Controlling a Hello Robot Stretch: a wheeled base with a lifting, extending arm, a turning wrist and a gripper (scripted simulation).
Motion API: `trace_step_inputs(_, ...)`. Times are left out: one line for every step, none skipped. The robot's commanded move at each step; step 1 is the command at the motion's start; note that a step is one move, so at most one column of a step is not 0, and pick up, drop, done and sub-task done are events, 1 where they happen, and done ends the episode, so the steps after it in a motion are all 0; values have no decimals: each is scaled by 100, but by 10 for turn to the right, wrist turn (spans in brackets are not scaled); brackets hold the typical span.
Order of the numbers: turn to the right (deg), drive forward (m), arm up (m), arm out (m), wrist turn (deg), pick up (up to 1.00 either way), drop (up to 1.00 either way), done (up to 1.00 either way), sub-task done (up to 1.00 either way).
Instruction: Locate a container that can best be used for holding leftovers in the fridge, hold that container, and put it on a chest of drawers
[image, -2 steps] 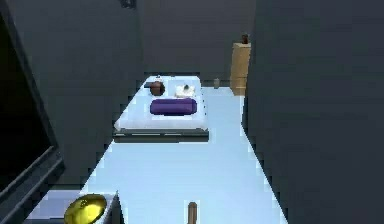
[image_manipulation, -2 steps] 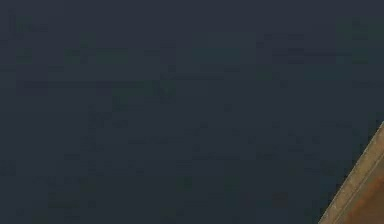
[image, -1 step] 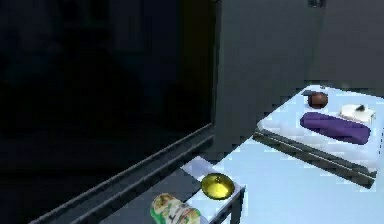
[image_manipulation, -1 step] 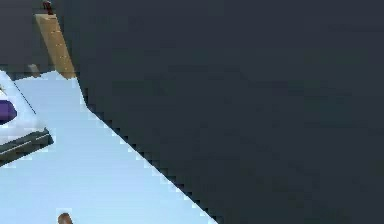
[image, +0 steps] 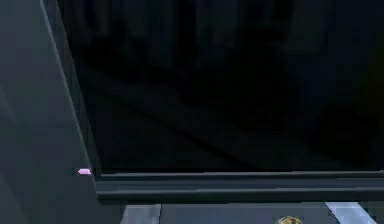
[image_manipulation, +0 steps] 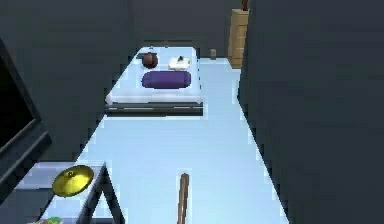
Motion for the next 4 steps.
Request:
trace_step_inputs(-420,0,0,0,0,0,0,0,0)
trace_step_inputs(0,0,50,0,0,0,0,0,0)
trace_step_inputs(0,0,34,0,0,0,0,0,0)
trace_step_inputs(0,0,0,16,0,0,0,0,0)
